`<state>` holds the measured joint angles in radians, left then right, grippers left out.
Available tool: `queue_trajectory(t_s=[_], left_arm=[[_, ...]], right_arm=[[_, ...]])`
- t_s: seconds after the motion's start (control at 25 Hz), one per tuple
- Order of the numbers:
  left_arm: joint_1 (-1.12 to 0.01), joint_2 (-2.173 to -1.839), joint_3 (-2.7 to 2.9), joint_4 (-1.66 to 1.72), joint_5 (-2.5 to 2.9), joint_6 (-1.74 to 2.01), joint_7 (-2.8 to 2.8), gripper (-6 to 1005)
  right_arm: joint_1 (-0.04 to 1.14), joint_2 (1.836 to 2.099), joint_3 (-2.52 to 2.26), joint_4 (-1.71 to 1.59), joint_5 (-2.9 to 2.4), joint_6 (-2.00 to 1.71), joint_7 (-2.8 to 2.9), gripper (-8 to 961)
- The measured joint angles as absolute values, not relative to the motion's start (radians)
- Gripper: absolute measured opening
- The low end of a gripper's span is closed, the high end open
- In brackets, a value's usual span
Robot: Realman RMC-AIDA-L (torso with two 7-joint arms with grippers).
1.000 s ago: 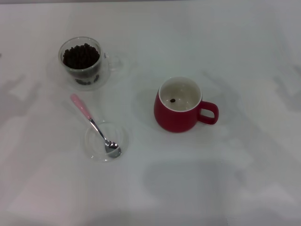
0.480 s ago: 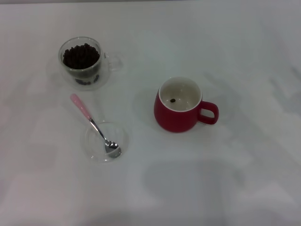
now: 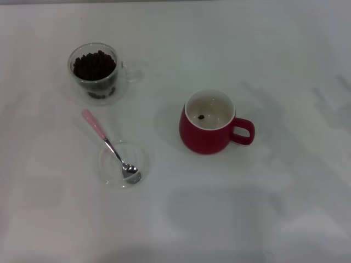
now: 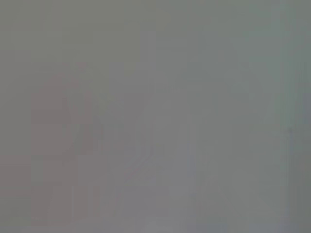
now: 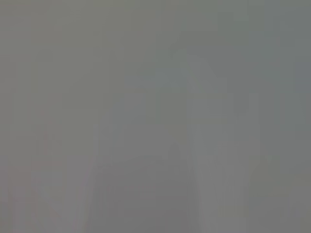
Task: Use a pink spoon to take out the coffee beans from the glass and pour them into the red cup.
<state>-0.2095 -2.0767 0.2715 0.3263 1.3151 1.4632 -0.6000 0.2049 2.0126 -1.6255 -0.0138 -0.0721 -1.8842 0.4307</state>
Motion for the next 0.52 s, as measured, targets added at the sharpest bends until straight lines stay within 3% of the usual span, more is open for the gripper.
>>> queue_trajectory(t_s=[0.52], left_arm=[[-0.242, -2.073, 0.271, 0.303, 1.307, 1.461, -0.62, 509]], right_arm=[[0.13, 2.013, -1.618, 0.0, -0.062, -1.938, 0.38, 727]])
